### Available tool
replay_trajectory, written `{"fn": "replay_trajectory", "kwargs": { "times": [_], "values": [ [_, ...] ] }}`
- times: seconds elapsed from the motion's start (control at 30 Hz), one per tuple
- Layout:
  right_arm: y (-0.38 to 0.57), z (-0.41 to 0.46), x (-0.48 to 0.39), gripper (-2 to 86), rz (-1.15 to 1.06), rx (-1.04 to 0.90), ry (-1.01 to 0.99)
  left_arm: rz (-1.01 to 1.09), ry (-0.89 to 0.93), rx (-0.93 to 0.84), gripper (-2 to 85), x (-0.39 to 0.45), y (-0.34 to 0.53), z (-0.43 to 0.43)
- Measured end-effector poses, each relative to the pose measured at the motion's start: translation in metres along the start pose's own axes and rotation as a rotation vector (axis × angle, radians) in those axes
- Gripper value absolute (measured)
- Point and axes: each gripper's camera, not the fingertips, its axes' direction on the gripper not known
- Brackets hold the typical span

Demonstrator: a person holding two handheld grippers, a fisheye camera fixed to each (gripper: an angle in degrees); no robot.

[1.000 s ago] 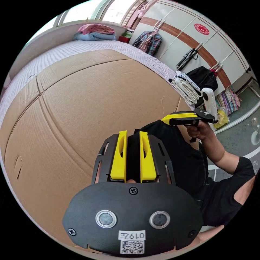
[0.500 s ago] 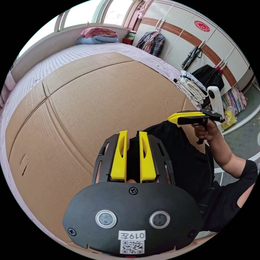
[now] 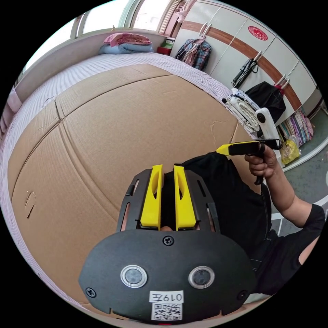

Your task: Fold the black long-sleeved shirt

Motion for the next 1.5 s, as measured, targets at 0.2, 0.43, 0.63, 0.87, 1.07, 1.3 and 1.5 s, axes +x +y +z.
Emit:
{"fn": "replay_trajectory", "kwargs": {
  "times": [0.2, 0.43, 0.63, 0.87, 1.07, 1.3, 1.5],
  "values": [
    [-0.017, -0.024, 0.025, 0.5, 0.069, -0.004, -0.041, 0.002, 0.005, -0.002, 1.3, 0.001, 0.000, -0.004],
    [-0.019, -0.040, 0.025, 5.5, -0.002, -0.046, -0.029, -0.013, 0.023, 0.030, 1.1, -0.002, 0.001, -0.019],
    [-0.023, -0.042, 0.017, 0.9, -0.062, -0.081, 0.013, -0.032, 0.064, 0.073, 0.9, -0.010, 0.006, -0.042],
    [-0.026, -0.052, 0.035, -0.6, -0.020, -0.086, -0.006, -0.015, 0.001, 0.005, 0.8, -0.004, 0.010, -0.044],
    [-0.024, -0.060, 0.045, 2.5, 0.003, -0.091, -0.066, -0.063, 0.000, 0.062, 0.9, -0.007, 0.016, -0.068],
    [-0.009, -0.094, 0.042, 4.7, -0.028, -0.037, -0.117, -0.200, 0.031, 0.266, 0.8, -0.025, 0.044, -0.146],
    [0.019, -0.081, 0.023, 3.7, -0.110, -0.126, -0.085, -0.142, 0.110, 0.275, 0.7, 0.004, 0.097, -0.173]
  ]
}}
